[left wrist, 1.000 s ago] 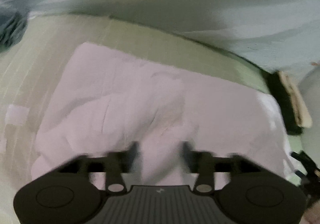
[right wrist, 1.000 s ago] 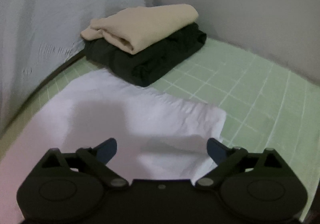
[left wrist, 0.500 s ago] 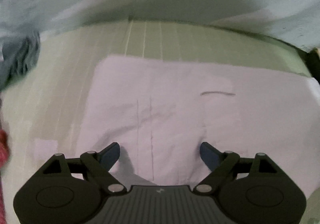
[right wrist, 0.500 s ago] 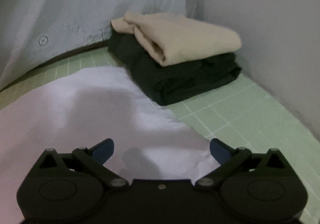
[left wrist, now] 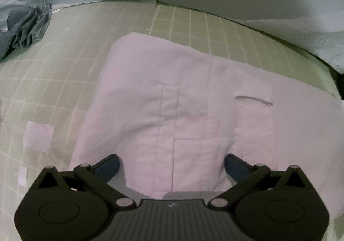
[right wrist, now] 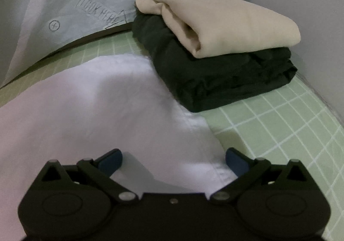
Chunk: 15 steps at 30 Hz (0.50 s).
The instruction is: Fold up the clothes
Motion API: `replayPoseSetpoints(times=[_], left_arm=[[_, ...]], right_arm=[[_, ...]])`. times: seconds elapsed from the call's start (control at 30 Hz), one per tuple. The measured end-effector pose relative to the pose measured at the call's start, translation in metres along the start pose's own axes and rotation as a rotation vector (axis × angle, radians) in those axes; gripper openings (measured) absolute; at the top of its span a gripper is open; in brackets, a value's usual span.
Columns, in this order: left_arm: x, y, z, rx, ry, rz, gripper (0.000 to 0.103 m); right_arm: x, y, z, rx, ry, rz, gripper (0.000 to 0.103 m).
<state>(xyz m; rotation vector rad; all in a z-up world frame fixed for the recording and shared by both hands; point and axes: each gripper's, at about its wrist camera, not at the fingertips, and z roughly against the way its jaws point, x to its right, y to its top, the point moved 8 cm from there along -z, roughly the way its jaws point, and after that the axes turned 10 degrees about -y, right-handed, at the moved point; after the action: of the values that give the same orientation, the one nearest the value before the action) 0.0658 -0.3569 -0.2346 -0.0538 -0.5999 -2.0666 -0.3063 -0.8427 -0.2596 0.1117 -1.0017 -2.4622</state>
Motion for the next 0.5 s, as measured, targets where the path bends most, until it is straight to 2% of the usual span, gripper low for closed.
replayPoseSetpoints(times=[0.17,0.43,0.5], left_arm=[[-0.002,0.000,-0.004,-0.010,0.018,0.007,0.103],[-0.006,-0.001,-0.005,0.026,0.010,0.021,0.103],[-0.007,-0.001,-0.005,0.035,0.008,0.023,0.103]], right_arm=[[-0.005,-0.003,0.003,-0.006,-0.008,0.007,0.103],[-0.013,-0.006,0.009,-0.038,0.024,0.051,0.103],[-0.015,-0.008,0.012,-0.037,0.032,0.059,0.100]])
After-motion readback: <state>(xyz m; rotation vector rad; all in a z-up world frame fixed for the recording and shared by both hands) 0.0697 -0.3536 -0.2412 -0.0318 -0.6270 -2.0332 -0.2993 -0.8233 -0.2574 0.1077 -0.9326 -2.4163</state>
